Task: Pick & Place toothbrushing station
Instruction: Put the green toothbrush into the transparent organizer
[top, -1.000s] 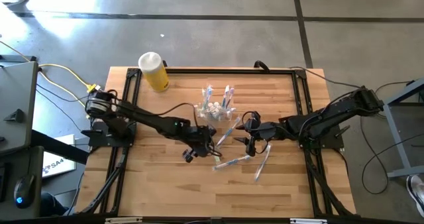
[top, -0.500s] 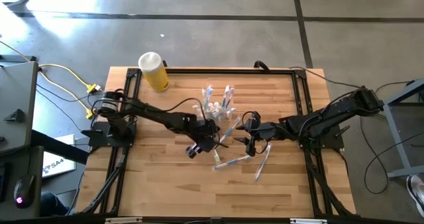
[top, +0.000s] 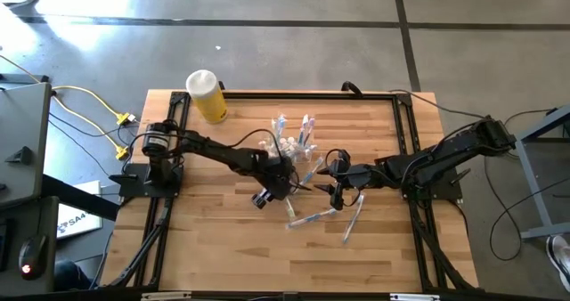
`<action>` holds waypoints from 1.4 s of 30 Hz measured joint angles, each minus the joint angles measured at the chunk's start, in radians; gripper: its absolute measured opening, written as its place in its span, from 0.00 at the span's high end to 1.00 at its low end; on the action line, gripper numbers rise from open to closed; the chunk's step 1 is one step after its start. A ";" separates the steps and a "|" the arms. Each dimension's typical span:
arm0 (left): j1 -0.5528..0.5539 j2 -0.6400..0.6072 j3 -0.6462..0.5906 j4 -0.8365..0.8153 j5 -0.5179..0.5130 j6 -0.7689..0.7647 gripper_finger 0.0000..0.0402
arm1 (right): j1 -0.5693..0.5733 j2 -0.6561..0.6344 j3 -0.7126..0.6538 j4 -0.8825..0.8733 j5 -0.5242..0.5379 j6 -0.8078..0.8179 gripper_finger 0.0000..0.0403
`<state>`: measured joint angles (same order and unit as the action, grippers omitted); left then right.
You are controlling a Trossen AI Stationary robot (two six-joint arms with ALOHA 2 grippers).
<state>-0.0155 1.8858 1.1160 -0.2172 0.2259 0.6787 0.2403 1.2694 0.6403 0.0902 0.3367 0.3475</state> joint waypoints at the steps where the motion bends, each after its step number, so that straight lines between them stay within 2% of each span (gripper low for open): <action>1: 0.000 0.000 0.000 -0.004 -0.011 -0.004 0.59 | 0.000 0.000 0.000 0.000 0.000 0.001 0.49; 4: -0.005 0.000 0.000 -0.017 -0.031 -0.021 0.70 | 0.000 0.000 0.000 0.000 -0.004 0.001 0.49; 8: -0.005 0.000 0.000 -0.032 -0.027 -0.038 0.93 | 0.000 0.000 0.000 0.000 -0.004 0.001 0.49; 9: -0.005 -0.001 0.000 -0.033 -0.028 -0.045 0.96 | 0.000 0.000 0.000 0.000 -0.004 0.001 0.49; 14: -0.008 -0.007 0.000 -0.051 -0.027 -0.076 0.98 | 0.008 0.000 0.000 0.000 -0.004 0.001 0.49; 18: -0.025 -0.062 -0.002 -0.100 -0.034 -0.107 0.98 | 0.022 0.000 0.000 -0.004 -0.004 -0.001 0.49; 24: -0.076 -0.225 -0.002 -0.141 0.029 -0.208 0.99 | 0.028 0.000 0.000 -0.027 -0.002 -0.009 0.49; 29: -0.082 -0.401 -0.001 -0.111 0.080 -0.213 0.99 | 0.028 0.000 0.000 -0.034 0.001 -0.027 0.49; 35: 0.038 -0.524 -0.001 -0.019 0.166 -0.205 0.99 | 0.028 0.022 0.000 -0.028 0.002 -0.038 0.49; 39: 0.152 -0.537 -0.005 0.043 0.186 -0.216 0.99 | 0.028 0.052 -0.003 -0.029 -0.001 -0.038 0.49; 42: 0.232 -0.537 -0.071 0.184 0.239 -0.243 1.00 | 0.028 0.081 0.002 -0.006 0.001 -0.038 0.49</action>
<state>0.2168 1.3491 1.0453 -0.0327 0.4652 0.4360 0.2687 1.3499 0.6418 0.0843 0.3381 0.3097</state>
